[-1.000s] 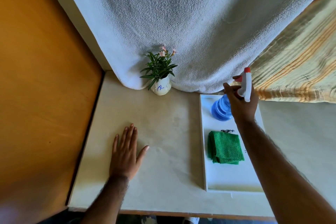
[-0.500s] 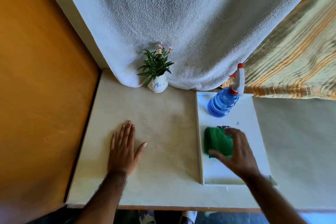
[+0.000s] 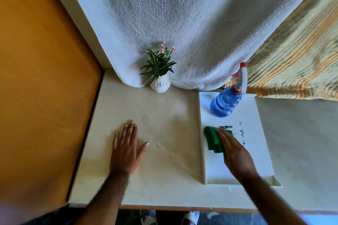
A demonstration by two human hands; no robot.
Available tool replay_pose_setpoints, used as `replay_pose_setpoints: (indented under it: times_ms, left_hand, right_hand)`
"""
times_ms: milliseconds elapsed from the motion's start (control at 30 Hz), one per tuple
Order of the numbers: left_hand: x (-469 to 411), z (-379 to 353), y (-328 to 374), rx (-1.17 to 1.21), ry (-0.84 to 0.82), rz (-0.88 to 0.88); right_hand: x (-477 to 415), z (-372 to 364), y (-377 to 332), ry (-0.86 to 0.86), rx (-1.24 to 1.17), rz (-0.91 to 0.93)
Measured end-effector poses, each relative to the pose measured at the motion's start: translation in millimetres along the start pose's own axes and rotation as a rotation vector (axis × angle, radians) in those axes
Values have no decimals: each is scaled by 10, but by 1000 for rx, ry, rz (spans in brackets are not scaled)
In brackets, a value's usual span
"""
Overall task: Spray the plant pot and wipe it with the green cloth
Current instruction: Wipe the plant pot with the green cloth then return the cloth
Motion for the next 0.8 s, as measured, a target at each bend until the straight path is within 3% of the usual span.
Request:
replay_pose_setpoints:
  times_ms: [200,333,800]
  left_hand:
    - [0,-51,-33,-1,-1,-16]
    - [-4,-113,-77,-4,-11,-21]
    - [-14,-97,-55,-58,-28,-2]
  right_hand:
    - [-571,32,-976,77,-90,418]
    - [-1183,-187,-1426,57,-25,621]
    - [-2054,-449,-1734,100,67,771]
Point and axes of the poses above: each hand's wrist, its own x-axis away from the middle knuckle, its own z-axis out of the back of the hand, y = z × x, the point moved 6 cm from there along -x, towards the middle knuckle
